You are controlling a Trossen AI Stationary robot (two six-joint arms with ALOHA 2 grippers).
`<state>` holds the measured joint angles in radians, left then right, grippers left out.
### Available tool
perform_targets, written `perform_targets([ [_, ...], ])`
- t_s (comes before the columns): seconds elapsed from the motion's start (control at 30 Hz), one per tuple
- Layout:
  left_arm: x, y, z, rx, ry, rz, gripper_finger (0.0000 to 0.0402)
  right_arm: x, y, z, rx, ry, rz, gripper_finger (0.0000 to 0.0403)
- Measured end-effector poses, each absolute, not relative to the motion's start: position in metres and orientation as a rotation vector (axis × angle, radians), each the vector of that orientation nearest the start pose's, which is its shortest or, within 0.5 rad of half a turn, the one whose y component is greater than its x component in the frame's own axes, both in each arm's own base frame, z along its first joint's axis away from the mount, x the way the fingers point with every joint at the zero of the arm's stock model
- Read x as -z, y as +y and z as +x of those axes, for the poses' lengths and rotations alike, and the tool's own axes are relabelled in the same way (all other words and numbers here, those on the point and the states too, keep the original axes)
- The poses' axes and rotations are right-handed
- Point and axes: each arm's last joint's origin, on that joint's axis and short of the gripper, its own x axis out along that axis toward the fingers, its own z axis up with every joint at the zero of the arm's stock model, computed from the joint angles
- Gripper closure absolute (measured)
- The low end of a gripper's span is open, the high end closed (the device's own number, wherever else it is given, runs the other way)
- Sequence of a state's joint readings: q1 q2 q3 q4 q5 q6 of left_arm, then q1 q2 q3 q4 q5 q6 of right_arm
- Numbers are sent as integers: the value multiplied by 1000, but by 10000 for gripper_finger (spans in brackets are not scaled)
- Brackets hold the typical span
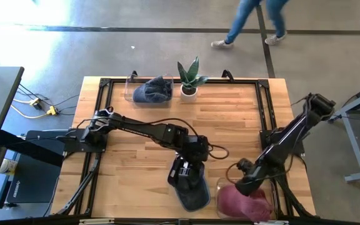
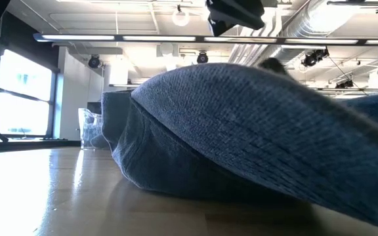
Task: Pick & Place hat
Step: Put the red cap into the bottom transparent bin
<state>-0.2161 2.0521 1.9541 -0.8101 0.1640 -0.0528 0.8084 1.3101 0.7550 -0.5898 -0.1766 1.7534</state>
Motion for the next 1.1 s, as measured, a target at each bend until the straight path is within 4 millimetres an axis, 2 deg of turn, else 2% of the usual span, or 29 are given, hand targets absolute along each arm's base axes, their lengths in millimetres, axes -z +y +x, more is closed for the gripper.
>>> perform_targets([
  [0.13,-295,-101,437,323,954,-25,328,-182,168,153,359,1552,936,402],
  [0.23,-294,-100,436,304,970,-17,328,-192,165,155,316,1559,928,402],
  [0.43,-305,-96,428,230,968,21,328,-249,163,149,242,1544,945,402],
  [0.57,-314,-93,421,202,968,35,328,-291,179,153,-64,1418,979,401],
  [0.63,-319,-93,421,196,942,37,328,-301,194,152,-241,1349,970,402],
  [0.73,-316,-92,420,167,959,54,328,-290,209,148,-307,1376,951,402],
  [0.83,-321,-92,419,163,941,54,328,-257,215,141,-244,1487,883,402],
  [1.0,-320,-91,418,162,952,55,328,-204,206,137,-92,1618,797,402],
  [1.1,-320,-91,416,155,966,59,328,-200,196,139,-29,1622,788,402],
])
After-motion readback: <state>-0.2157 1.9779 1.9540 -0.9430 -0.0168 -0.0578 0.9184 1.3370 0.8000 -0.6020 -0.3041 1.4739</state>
